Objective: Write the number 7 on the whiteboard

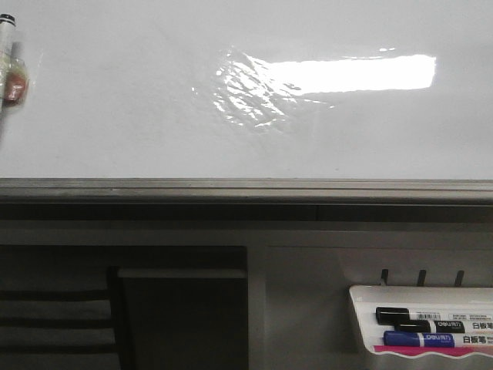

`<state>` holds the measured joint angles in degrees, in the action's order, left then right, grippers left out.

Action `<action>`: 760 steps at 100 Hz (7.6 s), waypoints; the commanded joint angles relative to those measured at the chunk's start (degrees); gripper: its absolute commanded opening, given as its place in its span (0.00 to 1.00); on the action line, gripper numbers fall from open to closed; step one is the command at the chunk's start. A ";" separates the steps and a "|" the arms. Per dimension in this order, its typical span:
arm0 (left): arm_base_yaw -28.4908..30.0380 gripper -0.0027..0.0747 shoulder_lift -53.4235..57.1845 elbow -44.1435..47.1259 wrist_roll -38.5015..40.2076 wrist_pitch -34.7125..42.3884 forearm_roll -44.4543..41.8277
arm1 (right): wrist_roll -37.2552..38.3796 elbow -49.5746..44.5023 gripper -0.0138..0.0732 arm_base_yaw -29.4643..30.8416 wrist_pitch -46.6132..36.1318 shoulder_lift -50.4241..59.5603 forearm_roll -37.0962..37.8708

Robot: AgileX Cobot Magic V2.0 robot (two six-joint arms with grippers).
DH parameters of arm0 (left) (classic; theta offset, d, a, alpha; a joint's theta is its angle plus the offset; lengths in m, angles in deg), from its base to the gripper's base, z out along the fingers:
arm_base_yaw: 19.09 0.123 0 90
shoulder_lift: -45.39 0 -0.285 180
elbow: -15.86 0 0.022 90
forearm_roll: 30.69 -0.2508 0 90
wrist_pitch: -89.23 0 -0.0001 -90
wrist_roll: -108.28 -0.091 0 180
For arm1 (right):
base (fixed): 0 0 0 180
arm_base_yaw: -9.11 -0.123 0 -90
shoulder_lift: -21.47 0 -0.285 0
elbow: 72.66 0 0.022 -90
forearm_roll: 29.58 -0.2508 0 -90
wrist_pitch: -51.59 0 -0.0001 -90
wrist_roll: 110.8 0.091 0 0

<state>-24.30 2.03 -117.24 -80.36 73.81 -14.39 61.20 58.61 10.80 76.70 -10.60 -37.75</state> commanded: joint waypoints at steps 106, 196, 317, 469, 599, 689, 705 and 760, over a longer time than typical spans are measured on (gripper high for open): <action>-8.59 0.52 -36.80 -4.77 -0.03 25.91 -1.16 | -0.69 1.96 0.79 0.32 -5.01 -0.77 -0.39; -8.59 0.01 -37.32 -5.87 -0.03 22.80 -2.27 | -0.69 2.83 0.79 0.32 -4.32 -0.87 -1.51; -31.83 0.01 -37.66 -34.43 -48.03 -43.62 12.98 | -57.63 35.72 0.78 -27.72 30.49 -42.20 -30.93; -34.77 0.01 -37.66 -34.43 -48.03 -38.92 11.74 | -60.63 36.12 0.13 -32.54 28.49 -48.01 -34.73; -11.26 0.51 -13.90 -19.86 -35.52 -35.18 10.33 | -12.80 24.12 0.12 -29.66 8.42 -34.21 -10.96; -11.26 0.51 -14.27 -19.86 -35.52 -32.75 14.37 | -7.72 32.82 0.12 -29.81 4.35 -48.69 -7.43; -11.26 0.51 -14.27 -19.86 -35.52 -32.75 14.37 | -7.72 32.89 0.12 -29.46 2.94 -49.81 -7.31; -11.26 0.51 -14.27 -19.86 -35.52 -32.65 14.37 | -7.72 32.89 0.12 -23.43 9.90 -47.49 -6.10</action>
<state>-35.66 -12.40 -135.61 -116.44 38.23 -2.42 53.53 89.80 -13.26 89.10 -59.76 -45.13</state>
